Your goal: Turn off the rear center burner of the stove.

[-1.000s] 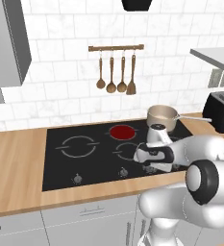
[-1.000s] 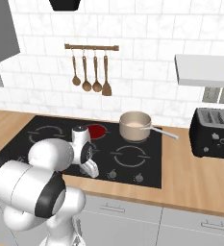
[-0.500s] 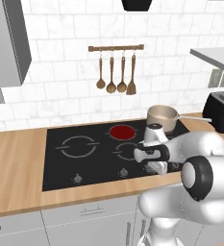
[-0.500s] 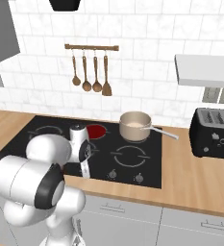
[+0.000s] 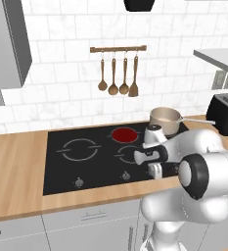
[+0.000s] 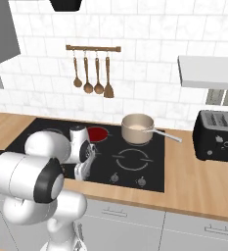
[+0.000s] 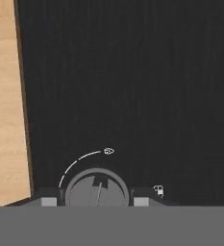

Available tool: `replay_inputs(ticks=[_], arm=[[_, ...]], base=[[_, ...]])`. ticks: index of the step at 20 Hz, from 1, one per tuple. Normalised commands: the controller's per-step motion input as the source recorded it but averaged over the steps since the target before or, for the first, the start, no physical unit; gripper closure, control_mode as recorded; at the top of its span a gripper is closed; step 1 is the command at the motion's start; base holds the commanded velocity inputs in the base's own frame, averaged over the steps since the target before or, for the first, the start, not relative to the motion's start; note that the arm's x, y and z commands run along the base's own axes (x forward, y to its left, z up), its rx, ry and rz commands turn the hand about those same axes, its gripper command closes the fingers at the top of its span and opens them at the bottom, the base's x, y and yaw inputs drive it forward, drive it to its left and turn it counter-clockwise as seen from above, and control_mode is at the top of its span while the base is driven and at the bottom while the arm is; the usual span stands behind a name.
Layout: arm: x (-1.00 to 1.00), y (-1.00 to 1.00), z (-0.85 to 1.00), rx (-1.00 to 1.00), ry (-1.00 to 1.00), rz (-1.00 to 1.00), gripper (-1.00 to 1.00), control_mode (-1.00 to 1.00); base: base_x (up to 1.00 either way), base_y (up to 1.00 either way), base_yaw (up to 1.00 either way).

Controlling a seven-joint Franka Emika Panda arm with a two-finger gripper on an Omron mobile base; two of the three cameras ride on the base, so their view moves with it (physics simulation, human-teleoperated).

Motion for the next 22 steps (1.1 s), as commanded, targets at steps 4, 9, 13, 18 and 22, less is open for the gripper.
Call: replay_inputs(ticks=[4, 9, 13, 18, 22], arm=[[-0.18, 0.0, -0.22, 0.03, 0.0, -0.52, 1.0, -1.0], [-0.24, -0.02, -0.22, 0.07, 0.0, -0.52, 1.0, -1.0], [-0.27, 0.0, -0.26, 0.06, -0.01, -0.53, 1.0, -1.0], [-0.27, 0.0, -0.27, 0.04, -0.01, -0.52, 1.0, -1.0], [-0.23, 0.0, -0.25, 0.03, -0.01, -0.52, 1.0, -1.0]], base=[[0.0, 0.0, 0.0], [0.0, 0.0, 0.0], [0.0, 0.0, 0.0], [0.0, 0.0, 0.0], [0.0, 0.0, 0.0]])
